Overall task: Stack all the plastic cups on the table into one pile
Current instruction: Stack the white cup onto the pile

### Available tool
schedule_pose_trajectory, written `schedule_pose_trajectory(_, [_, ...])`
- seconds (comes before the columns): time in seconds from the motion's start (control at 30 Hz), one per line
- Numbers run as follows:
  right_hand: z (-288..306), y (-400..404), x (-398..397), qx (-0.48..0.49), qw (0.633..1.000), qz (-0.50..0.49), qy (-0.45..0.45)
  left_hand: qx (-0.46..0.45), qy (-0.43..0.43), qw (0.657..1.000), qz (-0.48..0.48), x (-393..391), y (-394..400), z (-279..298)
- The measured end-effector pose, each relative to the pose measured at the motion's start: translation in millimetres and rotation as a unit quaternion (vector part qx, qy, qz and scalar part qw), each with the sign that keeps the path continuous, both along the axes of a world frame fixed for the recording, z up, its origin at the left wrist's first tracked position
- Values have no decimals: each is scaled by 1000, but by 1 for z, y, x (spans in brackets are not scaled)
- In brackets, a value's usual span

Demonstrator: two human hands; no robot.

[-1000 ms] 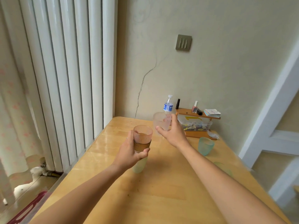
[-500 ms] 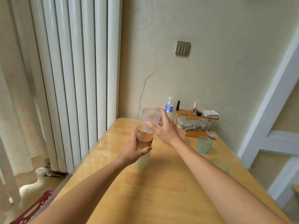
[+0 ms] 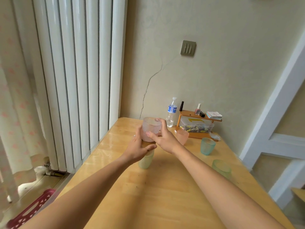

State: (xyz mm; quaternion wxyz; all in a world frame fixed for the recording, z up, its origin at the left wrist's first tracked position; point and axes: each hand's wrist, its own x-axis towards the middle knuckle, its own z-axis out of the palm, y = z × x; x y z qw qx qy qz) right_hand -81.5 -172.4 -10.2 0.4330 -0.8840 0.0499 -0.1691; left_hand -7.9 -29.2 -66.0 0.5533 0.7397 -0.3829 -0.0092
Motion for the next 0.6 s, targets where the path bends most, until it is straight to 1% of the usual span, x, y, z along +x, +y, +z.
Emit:
schedule_pose_trajectory(0.13, [-1,1,-1,14,1000,-4,2,-15,13,999,-25,-3,1,2])
schedule_pose_trajectory(0.37, [-11,-14,-2,48,999,-12,12,-13,8,1000,-19,3,-9,-3])
schedule_pose_trajectory(0.47, [-17,-31,-8,48,998,-36,14,-24,0,1000,2,7,-16,-5])
schedule_pose_trajectory(0.53, [-21,-47,-11,57,997,-58,19,-40,-28,998,34,6,-21,-10])
schedule_pose_trajectory(0.6, [-25,-63,-10,58,993,-101,17,-67,-48,994,70,4,-27,-15])
